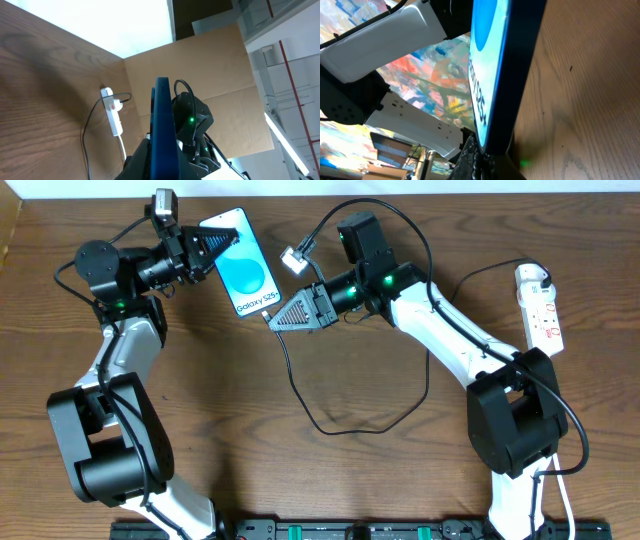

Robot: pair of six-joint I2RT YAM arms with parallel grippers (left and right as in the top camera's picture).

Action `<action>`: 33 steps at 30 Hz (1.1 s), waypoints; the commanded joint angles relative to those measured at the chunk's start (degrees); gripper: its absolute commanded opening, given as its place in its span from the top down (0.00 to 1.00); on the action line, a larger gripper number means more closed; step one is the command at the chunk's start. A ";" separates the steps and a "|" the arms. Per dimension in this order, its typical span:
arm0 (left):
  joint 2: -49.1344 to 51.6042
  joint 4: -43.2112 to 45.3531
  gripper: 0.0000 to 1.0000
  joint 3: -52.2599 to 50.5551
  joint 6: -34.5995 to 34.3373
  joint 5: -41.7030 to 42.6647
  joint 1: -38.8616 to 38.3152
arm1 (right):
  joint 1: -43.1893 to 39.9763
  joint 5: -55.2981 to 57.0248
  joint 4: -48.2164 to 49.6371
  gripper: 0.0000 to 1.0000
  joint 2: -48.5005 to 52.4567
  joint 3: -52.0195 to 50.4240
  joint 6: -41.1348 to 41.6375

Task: Plug charger to phone and switch on socket
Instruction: 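Align the connector with the smartphone's bottom port using the right gripper, then push the connector into the smartphone's port with the right gripper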

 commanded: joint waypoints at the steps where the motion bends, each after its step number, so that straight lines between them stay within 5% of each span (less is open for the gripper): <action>1: -1.60 0.72 0.93 0.94 -0.48 -0.33 -0.02 | 0.42 -0.52 0.17 0.99 -0.15 0.15 0.76; 33: -1.60 0.70 0.93 0.94 4.92 -0.79 0.63 | 0.59 0.31 -1.55 0.99 -0.15 0.09 3.04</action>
